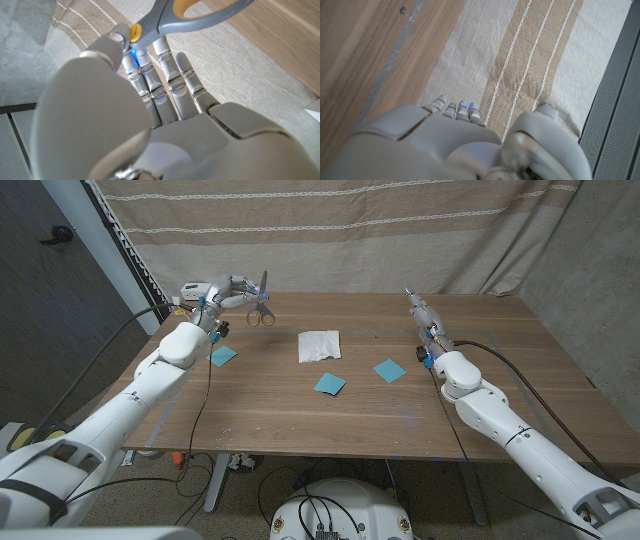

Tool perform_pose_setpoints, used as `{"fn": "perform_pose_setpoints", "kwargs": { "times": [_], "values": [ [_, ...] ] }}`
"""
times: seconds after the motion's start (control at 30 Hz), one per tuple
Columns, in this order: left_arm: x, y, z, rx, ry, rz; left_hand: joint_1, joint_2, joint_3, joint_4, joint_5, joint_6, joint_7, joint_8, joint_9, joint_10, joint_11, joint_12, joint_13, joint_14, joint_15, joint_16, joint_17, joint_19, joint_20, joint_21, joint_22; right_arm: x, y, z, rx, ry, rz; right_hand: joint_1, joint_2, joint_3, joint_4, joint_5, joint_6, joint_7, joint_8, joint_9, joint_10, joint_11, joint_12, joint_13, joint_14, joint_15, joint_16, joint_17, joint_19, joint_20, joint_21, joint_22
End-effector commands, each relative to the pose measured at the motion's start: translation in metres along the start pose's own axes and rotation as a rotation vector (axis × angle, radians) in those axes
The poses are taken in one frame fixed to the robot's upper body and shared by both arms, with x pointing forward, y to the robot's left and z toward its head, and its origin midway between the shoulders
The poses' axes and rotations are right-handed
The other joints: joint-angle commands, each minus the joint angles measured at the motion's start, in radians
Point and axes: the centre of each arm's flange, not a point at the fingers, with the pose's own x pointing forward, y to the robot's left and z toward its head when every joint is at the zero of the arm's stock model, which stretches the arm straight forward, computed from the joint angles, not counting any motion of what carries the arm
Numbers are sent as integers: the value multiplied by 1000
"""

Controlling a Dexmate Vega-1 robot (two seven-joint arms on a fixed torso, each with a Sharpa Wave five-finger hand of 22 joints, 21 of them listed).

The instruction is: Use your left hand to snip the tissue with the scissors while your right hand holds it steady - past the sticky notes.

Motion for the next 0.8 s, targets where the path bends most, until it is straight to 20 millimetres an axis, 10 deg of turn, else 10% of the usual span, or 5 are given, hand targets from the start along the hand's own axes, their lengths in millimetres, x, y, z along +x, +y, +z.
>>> {"fn": "perform_pose_setpoints", "kwargs": {
  "times": [0.03,0.8],
  "values": [
    [1,-19,0,-195,2,14,6,18,-1,3,7,7,-13,-2,3,25,-31,0,3,112,-105,2,4,1,-114,7,-3,-5,0,0,8,-15,-14,3,10,-8,-2,0,0,1,-3,3,-1,-8,1,5,-14,-4,3,3,3,6,0,2],
    [5,-53,-11,-484,70,2,9,21,-6,5,8,5,6,-8,1,22,-31,6,4,114,-105,2,2,20,-111,21,-20,-6,-1,0,-35,13,41,3,13,-12,1,-2,-41,7,-14,3,-35,-1,-11,5,-34,1,-2,4,-15,10,-5,2]
  ]
}}
